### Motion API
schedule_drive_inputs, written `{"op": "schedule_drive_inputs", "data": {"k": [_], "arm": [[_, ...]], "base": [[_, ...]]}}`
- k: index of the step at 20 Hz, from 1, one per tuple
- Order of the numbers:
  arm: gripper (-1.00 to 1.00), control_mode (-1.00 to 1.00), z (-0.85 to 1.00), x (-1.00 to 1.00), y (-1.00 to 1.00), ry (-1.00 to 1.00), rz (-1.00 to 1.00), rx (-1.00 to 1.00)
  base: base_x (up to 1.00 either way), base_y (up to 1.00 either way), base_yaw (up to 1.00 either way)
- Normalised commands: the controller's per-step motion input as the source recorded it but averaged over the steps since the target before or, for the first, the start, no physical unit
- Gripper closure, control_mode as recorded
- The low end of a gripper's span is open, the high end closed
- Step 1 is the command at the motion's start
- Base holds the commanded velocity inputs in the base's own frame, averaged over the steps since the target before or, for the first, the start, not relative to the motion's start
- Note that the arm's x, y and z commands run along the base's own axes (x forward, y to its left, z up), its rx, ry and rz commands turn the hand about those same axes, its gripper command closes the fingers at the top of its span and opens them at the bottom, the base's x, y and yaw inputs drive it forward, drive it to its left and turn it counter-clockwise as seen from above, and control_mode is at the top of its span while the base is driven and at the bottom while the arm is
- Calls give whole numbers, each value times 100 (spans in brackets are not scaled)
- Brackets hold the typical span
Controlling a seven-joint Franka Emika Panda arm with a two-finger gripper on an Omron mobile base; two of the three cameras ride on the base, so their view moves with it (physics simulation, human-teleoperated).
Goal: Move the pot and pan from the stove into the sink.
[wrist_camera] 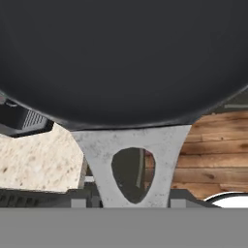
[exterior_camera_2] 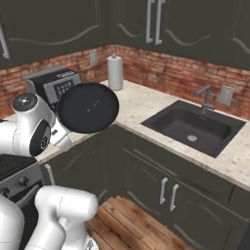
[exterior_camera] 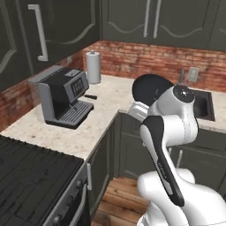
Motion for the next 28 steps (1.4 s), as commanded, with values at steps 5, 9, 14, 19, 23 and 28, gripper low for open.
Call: {"op": "schedule_drive_inputs", "data": {"k": [5, 9, 14, 19, 23, 28], "arm": [[100, 100, 0, 0, 0, 0, 0, 0], [100, 100, 0, 0, 0, 0, 0, 0], [100, 100, 0, 0, 0, 0, 0, 0], [100, 100, 0, 0, 0, 0, 0, 0], [100, 100, 0, 0, 0, 0, 0, 0], [100, 100, 0, 0, 0, 0, 0, 0]], "base": [[0, -21, -38], [0, -22, -36], [-4, -18, -33], [-12, -22, -31], [-12, -18, -30], [-8, -2, -17]]}}
